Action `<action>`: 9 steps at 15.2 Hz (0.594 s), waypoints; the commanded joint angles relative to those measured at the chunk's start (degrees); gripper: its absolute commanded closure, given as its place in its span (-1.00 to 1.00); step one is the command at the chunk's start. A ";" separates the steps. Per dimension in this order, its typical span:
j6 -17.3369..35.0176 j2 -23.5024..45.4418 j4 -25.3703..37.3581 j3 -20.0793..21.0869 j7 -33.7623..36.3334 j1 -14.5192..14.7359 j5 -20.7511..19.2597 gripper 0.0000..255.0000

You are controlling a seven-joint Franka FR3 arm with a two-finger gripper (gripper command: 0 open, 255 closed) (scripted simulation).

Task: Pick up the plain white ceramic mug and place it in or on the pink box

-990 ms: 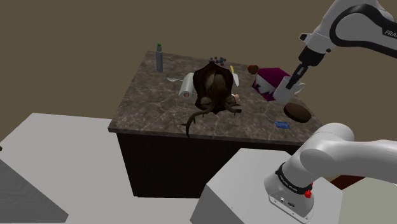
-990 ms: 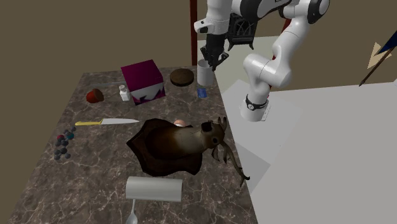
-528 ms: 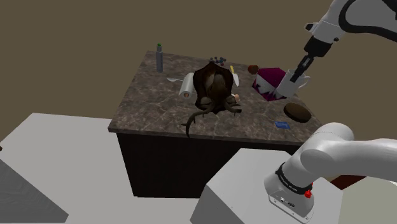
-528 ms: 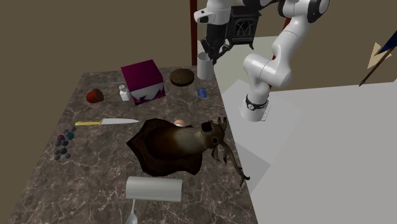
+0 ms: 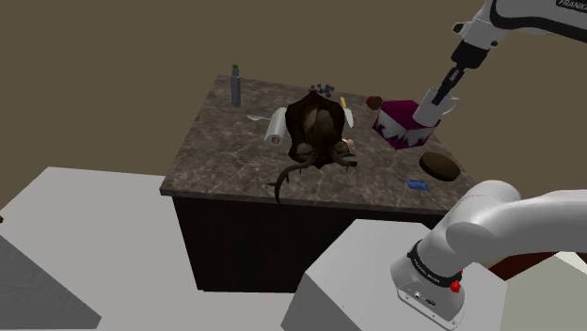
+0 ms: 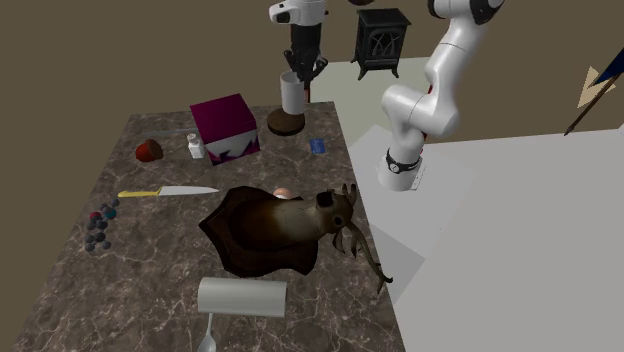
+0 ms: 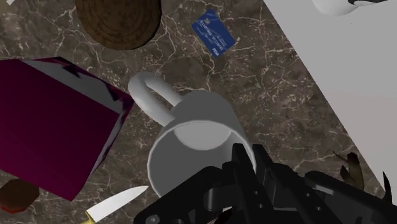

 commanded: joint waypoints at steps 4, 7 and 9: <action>1.64 9.56 9.34 -7.56 -6.30 2.79 0.28 1.00; 2.27 16.05 15.74 -12.84 -10.68 5.02 1.97 1.00; 2.51 20.92 20.39 -16.91 -14.07 6.70 4.00 1.00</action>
